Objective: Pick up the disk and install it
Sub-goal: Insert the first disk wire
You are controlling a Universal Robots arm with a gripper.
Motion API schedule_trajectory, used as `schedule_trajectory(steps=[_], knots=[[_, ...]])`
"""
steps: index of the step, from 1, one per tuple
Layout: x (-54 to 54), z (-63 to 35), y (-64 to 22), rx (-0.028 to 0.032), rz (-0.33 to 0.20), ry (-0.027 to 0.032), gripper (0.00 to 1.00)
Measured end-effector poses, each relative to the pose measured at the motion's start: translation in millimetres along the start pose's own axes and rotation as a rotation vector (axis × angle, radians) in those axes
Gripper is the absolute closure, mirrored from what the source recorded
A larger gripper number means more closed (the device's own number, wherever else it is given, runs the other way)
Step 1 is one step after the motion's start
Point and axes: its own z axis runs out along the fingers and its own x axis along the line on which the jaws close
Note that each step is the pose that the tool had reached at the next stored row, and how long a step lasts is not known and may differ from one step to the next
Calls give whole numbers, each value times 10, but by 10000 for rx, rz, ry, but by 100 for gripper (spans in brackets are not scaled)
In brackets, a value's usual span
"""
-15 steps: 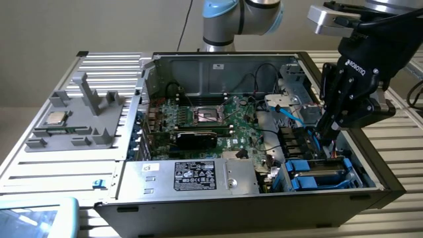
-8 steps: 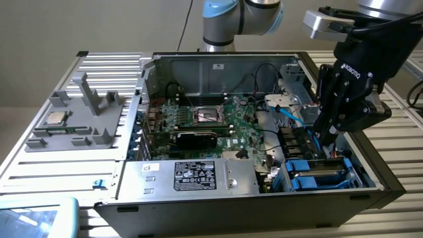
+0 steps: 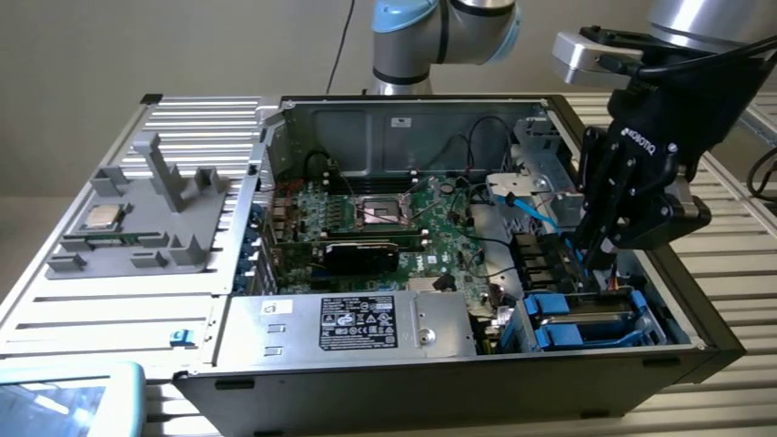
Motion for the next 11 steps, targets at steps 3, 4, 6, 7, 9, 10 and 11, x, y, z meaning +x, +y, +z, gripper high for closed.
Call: schedule_trajectory(steps=[3, 4, 6, 7, 9, 10, 11], knots=[[-1, 2, 0, 1, 3, 17, 67], [-2, 2, -1, 1, 3, 22, 67], [-2, 2, -3, 2, 3, 33, 67], [-2, 1, -4, 3, 4, 39, 67], [-4, 2, -4, 3, 4, 49, 67], [-4, 3, -4, 4, 5, 54, 67], [-4, 3, -5, 4, 5, 57, 67]])
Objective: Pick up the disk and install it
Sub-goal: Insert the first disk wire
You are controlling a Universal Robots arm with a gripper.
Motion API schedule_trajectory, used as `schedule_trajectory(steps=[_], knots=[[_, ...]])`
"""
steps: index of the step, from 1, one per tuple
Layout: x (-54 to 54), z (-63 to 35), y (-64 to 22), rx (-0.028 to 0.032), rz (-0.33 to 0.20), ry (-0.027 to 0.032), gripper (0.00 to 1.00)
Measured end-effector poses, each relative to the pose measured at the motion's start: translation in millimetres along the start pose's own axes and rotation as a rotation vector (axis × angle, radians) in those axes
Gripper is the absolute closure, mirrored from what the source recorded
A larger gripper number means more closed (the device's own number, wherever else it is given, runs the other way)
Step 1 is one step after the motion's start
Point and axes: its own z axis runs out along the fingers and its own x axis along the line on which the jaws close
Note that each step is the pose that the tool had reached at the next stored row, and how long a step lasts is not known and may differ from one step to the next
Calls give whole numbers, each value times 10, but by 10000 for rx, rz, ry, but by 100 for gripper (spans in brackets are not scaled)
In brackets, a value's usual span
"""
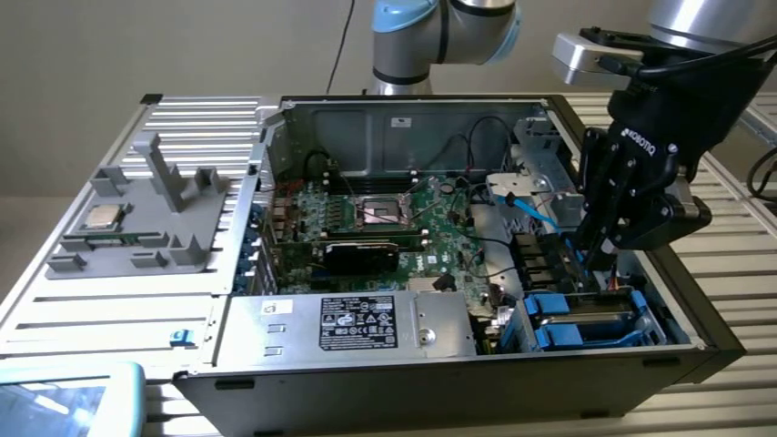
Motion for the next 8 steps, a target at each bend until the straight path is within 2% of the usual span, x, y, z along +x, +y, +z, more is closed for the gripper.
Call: schedule_trajectory(steps=[2, 3, 4, 5, 8], knots=[[0, 1, 0, 0, 0, 4, 70], [-1, 1, 0, 0, 0, 4, 76], [-1, 2, 0, 0, 0, 4, 76], [-1, 2, 0, 0, 0, 5, 83], [-1, 3, 0, 0, 0, 3, 84]])
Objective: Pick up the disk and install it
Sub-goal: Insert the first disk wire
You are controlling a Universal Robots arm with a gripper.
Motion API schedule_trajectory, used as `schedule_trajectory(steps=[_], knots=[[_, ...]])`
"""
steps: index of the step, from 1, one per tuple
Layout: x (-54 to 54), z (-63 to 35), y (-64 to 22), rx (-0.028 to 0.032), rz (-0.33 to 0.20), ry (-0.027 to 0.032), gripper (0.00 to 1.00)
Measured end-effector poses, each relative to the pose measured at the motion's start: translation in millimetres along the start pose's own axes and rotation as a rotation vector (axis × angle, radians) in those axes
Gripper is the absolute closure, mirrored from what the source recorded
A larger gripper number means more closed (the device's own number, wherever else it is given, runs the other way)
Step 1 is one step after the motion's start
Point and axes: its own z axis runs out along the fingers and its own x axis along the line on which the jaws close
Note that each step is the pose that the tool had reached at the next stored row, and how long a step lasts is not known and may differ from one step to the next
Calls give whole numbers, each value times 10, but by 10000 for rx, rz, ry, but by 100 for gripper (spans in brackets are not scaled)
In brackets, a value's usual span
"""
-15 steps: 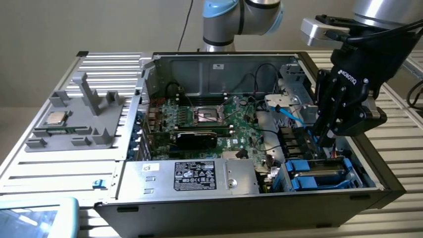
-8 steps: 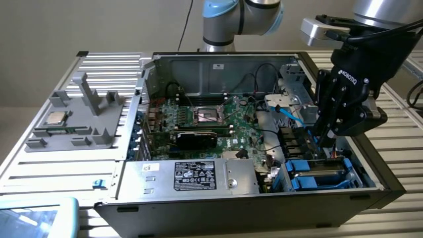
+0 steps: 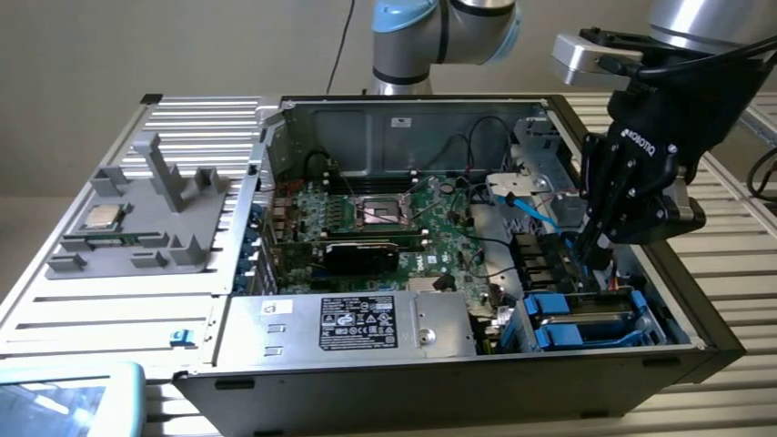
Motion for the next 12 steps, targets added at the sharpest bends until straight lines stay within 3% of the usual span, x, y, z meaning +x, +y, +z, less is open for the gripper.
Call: schedule_trajectory(steps=[12], knots=[[11, -11, 9, 13, 3, 8, 84]])
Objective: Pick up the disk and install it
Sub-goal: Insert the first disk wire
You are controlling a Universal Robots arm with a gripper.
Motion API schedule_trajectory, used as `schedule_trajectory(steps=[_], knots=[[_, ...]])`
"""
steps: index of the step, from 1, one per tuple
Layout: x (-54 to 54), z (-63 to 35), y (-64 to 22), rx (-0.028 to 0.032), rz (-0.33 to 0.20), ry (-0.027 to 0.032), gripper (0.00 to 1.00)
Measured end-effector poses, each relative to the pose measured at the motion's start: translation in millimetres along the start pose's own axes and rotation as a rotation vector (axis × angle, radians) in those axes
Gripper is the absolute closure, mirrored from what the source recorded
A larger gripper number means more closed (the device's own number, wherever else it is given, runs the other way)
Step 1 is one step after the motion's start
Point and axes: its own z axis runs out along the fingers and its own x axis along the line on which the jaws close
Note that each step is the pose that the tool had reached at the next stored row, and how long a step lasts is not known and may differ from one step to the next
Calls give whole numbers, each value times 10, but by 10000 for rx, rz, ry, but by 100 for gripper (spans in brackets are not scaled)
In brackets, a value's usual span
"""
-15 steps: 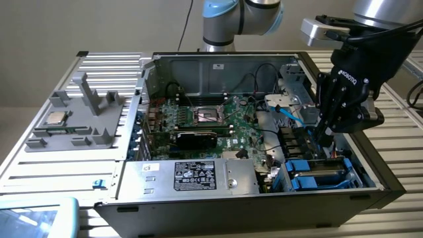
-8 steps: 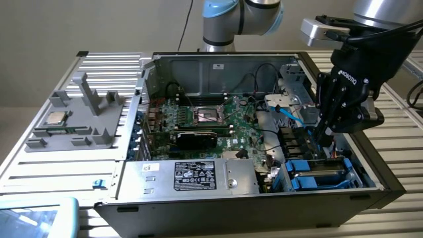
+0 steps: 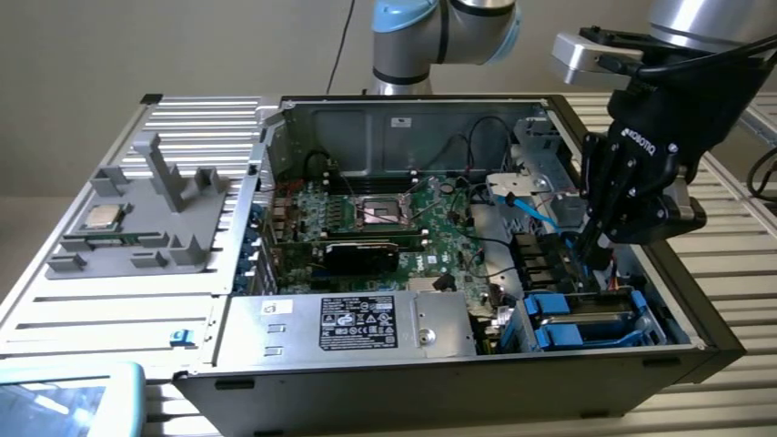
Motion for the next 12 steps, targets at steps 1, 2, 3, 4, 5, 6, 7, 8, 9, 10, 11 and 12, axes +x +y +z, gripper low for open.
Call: schedule_trajectory(steps=[1, 2, 3, 4, 5, 6, 7, 8, 9, 10, 11, 12], knots=[[5, -1, 2, 11, 2, -2, 84], [10, -3, 4, 27, 5, -4, 84], [13, -5, 6, 46, 9, -4, 84], [16, -6, 8, 68, 13, -5, 84], [18, -5, 11, 96, 17, -10, 84], [18, -4, 12, 104, 18, -12, 84], [18, -4, 12, 104, 18, -12, 84], [18, -5, 12, 104, 18, -11, 84], [18, -4, 12, 104, 18, -12, 84], [18, -5, 12, 104, 18, -11, 84], [18, -5, 13, 104, 18, -12, 84], [18, -5, 13, 104, 19, -11, 84]])
